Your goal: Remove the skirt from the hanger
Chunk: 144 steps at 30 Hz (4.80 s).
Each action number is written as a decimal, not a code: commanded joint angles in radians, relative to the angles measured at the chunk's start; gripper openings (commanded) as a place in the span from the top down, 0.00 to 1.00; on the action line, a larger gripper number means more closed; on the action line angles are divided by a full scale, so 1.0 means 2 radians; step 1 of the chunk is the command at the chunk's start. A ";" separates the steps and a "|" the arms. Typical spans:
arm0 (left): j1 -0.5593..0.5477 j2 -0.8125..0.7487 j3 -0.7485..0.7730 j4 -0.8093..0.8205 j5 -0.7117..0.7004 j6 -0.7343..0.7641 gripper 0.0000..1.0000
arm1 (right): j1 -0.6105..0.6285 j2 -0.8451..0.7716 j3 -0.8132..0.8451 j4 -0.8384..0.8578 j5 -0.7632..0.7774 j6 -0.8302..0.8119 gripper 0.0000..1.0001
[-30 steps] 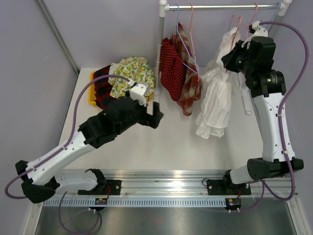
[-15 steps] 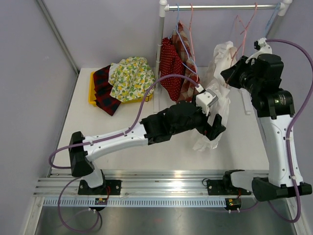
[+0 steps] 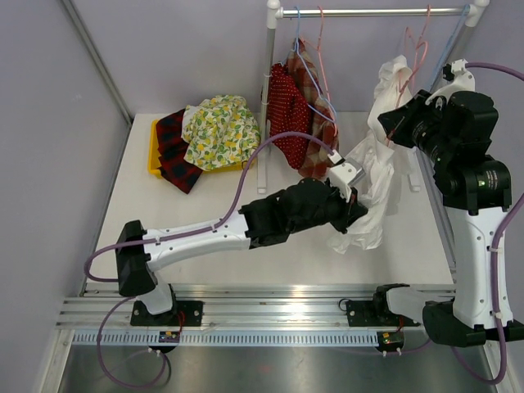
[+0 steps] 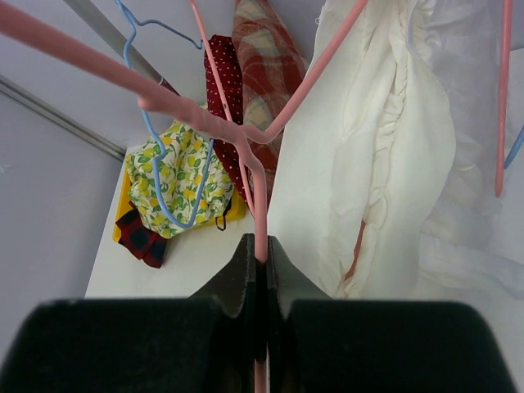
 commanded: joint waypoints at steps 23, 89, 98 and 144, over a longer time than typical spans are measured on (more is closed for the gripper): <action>-0.346 -0.134 -0.186 -0.149 -0.378 -0.065 1.00 | 0.003 0.044 0.096 0.037 0.110 -0.035 1.00; -0.182 -0.296 -0.163 -0.429 -0.475 -0.156 1.00 | 0.002 0.398 0.374 0.077 0.129 -0.060 1.00; -0.071 -0.289 -0.052 -0.334 -0.452 0.063 1.00 | 0.002 0.286 0.209 0.111 0.140 -0.049 0.94; 0.520 0.039 0.255 -0.321 -0.151 0.078 0.01 | 0.003 0.047 -0.007 0.177 -0.065 -0.015 0.01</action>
